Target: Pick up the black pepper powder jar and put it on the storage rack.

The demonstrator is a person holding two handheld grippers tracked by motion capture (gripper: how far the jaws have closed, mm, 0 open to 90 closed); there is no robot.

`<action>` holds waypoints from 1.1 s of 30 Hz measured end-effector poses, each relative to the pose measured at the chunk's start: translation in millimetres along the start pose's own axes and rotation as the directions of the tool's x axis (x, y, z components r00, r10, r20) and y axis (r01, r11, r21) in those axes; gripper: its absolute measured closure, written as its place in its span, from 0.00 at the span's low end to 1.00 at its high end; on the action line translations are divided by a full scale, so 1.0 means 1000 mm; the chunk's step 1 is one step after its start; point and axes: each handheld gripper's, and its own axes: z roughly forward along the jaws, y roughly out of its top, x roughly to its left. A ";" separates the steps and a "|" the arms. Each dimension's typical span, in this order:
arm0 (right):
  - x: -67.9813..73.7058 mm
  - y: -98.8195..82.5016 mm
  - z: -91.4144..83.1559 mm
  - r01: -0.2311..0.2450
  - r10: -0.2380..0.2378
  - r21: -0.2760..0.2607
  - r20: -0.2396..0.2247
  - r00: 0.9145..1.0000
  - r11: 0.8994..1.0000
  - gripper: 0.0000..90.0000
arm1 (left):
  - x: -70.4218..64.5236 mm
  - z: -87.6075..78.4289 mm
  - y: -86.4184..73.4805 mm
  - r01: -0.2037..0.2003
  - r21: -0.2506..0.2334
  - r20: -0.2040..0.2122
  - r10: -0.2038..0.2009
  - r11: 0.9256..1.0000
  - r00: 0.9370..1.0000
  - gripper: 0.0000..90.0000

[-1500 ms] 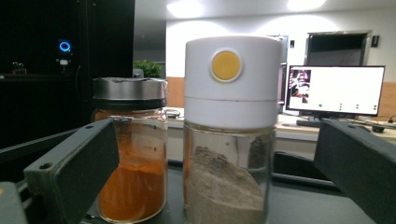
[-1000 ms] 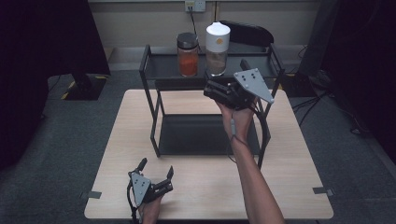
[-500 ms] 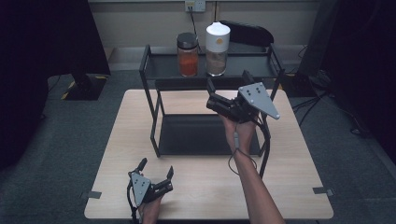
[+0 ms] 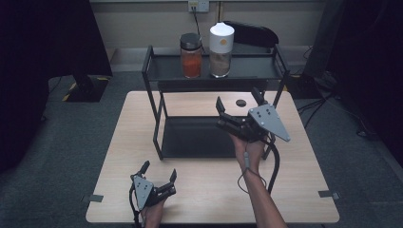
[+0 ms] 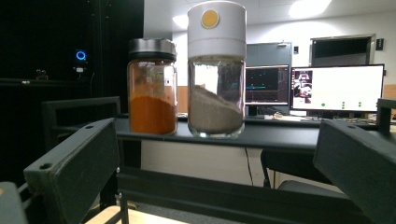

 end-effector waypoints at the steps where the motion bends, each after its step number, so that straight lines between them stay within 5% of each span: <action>1: -0.001 -0.002 -0.005 -0.002 0.002 0.000 -0.001 1.000 1.000 0.00 | 0.000 0.000 0.000 0.000 0.000 0.000 0.000 1.000 1.000 0.02; 24: -0.010 -0.032 -0.044 -0.003 0.002 0.077 0.009 1.000 0.997 0.00 | 0.000 0.000 0.000 0.000 0.000 0.000 0.000 1.000 1.000 0.02; 33: -0.013 -0.046 -0.060 -0.036 0.036 0.109 0.002 0.999 0.993 0.00 | 0.000 0.000 0.000 0.000 0.000 0.000 0.000 1.000 1.000 0.02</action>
